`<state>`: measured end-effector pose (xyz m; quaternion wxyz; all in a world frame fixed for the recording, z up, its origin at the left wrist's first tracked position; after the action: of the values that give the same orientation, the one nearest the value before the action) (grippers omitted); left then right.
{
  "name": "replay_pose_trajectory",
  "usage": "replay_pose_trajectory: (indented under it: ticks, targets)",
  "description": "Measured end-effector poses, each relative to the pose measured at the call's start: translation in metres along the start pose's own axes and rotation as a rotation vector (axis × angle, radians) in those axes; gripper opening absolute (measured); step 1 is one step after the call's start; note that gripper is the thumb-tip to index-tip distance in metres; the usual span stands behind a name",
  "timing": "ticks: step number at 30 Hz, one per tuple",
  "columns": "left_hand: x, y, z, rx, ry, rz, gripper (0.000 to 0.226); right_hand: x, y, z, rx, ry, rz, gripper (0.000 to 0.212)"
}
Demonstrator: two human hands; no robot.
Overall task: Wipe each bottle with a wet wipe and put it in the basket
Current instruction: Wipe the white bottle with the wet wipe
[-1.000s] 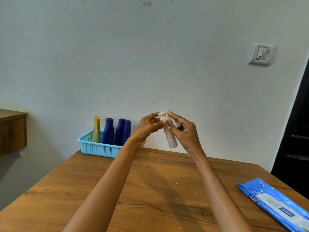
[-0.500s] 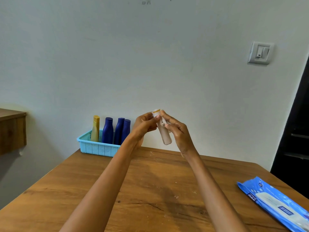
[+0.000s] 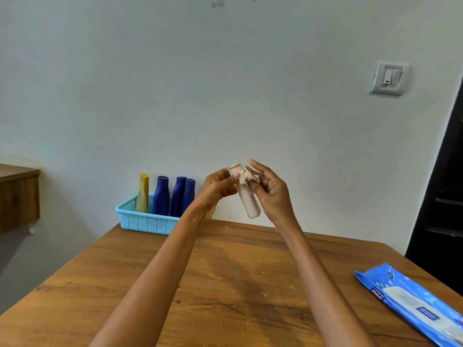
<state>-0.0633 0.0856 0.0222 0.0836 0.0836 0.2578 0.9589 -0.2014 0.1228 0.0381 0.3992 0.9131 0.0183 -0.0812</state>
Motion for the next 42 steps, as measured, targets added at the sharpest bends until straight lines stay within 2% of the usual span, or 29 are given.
replay_pose_trajectory:
  ticks: [3, 6, 8, 12, 15, 17, 23, 26, 32, 38, 42]
  targets:
    - [0.0, -0.002, 0.004, 0.033, -0.031, 0.001, 0.041, -0.005, -0.001, -0.002, -0.007, -0.023, 0.068, 0.023]
    - [-0.002, -0.003, 0.002, 0.031, -0.054, 0.015, 0.038, -0.012, -0.002, 0.006, 0.029, -0.116, 0.041, 0.014]
    - [-0.003, -0.002, -0.002, 0.015, -0.061, 0.023, 0.032, -0.017, -0.002, 0.014, 0.091, -0.148, 0.038, 0.013]
    - [0.005, -0.003, -0.005, -0.011, -0.044, -0.019, 0.024, -0.024, -0.004, 0.015, 0.105, -0.256, 0.17, 0.013]
    - [0.012, -0.004, -0.006, -0.007, -0.02, -0.075, 0.033, -0.02, -0.005, 0.009, 0.093, -0.103, 0.231, 0.014]
    - [0.011, -0.004, -0.007, -0.001, -0.029, -0.066, 0.036, -0.014, -0.003, 0.005, 0.098, -0.028, 0.206, 0.014]
    - [-0.001, -0.002, -0.003, 0.02, -0.06, 0.005, 0.032, -0.007, -0.001, 0.006, 0.115, -0.045, 0.056, 0.009]
    - [-0.003, -0.003, -0.006, 0.0, -0.065, 0.025, 0.025, -0.01, -0.006, 0.017, 0.165, -0.089, 0.05, 0.011]
    - [-0.003, -0.005, -0.01, -0.024, -0.087, 0.029, 0.029, -0.02, -0.009, 0.035, 0.275, -0.084, 0.103, 0.013]
    - [0.012, -0.008, -0.01, -0.039, -0.049, -0.102, 0.032, -0.02, -0.006, 0.03, 0.251, 0.025, 0.195, 0.017]
    - [0.008, -0.008, -0.004, -0.022, -0.098, -0.12, 0.033, -0.01, -0.001, 0.008, 0.171, 0.069, 0.127, 0.013]
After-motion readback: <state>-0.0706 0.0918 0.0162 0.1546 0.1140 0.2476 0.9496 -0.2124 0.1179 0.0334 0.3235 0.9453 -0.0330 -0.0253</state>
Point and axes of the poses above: each hand's wrist, its own y-axis towards the middle knuckle, its own x-axis out of the palm, z = x × y, the point moved 5 cm from there along y, towards the middle knuckle, and after that the axes turned 1 degree about z, right-handed, at the moved point
